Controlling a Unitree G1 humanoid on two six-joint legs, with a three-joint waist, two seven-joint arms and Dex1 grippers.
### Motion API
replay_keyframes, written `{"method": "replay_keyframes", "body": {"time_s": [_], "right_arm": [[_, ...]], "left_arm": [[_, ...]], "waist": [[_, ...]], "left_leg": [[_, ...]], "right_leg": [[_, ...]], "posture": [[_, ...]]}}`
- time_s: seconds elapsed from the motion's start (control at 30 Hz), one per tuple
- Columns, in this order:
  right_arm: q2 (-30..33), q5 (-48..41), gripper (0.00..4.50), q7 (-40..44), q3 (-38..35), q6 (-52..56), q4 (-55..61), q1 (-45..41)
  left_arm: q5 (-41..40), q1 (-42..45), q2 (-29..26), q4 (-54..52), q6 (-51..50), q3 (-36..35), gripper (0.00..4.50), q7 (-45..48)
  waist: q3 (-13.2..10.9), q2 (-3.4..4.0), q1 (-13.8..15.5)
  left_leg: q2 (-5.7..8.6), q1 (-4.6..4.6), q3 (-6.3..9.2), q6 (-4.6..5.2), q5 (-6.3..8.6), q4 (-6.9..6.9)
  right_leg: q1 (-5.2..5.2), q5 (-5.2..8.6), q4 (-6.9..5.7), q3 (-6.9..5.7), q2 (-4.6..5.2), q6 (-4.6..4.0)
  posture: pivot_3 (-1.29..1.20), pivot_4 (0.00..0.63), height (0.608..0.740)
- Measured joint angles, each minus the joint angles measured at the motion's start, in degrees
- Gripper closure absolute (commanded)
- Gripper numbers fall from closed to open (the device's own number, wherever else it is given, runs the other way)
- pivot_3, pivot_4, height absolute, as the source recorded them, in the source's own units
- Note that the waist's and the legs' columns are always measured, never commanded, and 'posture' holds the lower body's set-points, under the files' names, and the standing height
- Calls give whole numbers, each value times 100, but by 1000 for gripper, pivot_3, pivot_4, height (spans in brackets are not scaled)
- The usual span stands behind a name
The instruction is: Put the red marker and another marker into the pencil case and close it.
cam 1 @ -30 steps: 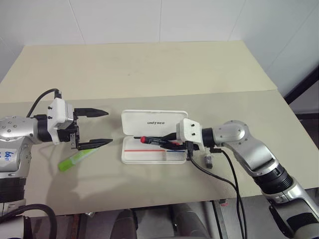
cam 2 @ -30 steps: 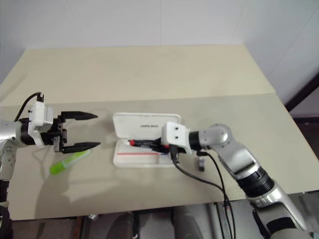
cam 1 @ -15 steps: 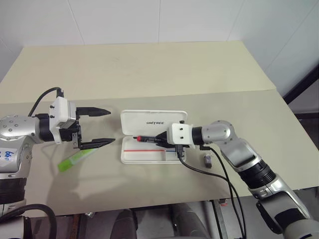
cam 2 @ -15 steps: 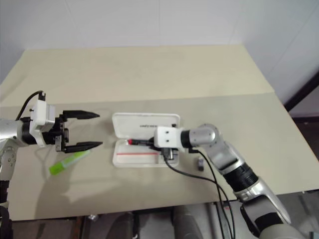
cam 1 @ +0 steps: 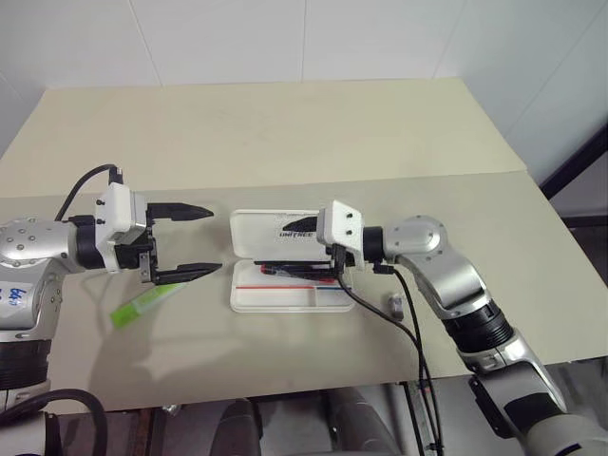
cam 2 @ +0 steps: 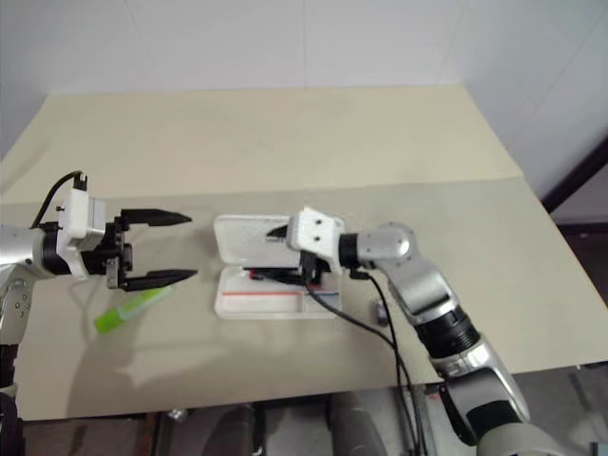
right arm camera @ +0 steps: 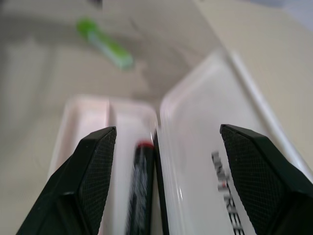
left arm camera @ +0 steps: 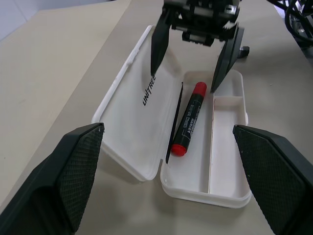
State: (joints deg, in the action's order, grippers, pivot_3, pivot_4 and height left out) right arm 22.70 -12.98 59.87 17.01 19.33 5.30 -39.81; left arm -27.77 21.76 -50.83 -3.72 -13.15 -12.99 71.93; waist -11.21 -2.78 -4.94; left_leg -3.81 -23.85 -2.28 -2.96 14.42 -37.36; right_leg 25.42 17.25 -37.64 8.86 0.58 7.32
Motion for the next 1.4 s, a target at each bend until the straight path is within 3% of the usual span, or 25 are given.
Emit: {"method": "replay_keyframes", "body": {"time_s": [0.03,0.13,0.27,0.5,0.83,1.27,1.4], "right_arm": [[13,-162,903,67,-77,106,118,28],[77,-558,53,163,-231,352,400,147],[249,-1287,53,388,-613,684,773,510],[560,-2323,53,295,-1626,1000,1196,400],[1030,-2177,53,213,-2019,657,631,101],[1204,-2104,53,112,-2089,473,707,318],[1302,-2108,0,82,-2098,473,781,326]], "left_arm": [[0,-2,0,-1,-7,0,0,2],[18,-86,-85,-9,-26,8,0,33],[191,-433,-523,-6,-17,3,0,132],[728,-1001,-1167,-10,-195,-55,0,-101],[1252,-1588,-1617,-332,-1551,-20,0,-745],[1878,-1786,-1687,-448,-1732,417,0,-1173],[1909,-1788,-1744,-443,-1685,550,1234,-1161]], "waist": [[0,0,1],[0,0,-8],[0,0,-10],[-1,0,-10],[-2,0,-39],[-2,0,-133],[-3,2,-144]], "left_leg": [[0,0,0,0,0,0],[0,0,0,0,0,2],[0,6,-2,0,0,11],[-1,21,-12,0,0,17],[-3,31,-21,0,3,37],[-5,34,-24,1,4,37],[-5,64,-26,1,4,40]], "right_leg": [[0,0,0,0,0,0],[0,0,1,0,0,-1],[0,5,2,0,0,-8],[-4,8,2,2,4,-15],[-3,16,5,2,4,-29],[-4,16,7,5,4,-28],[-30,17,6,8,4,-30]], "posture": [[0,150,740],[0,150,740],[0,150,740],[0,150,740],[0,150,740],[0,150,740],[0,150,740]]}}
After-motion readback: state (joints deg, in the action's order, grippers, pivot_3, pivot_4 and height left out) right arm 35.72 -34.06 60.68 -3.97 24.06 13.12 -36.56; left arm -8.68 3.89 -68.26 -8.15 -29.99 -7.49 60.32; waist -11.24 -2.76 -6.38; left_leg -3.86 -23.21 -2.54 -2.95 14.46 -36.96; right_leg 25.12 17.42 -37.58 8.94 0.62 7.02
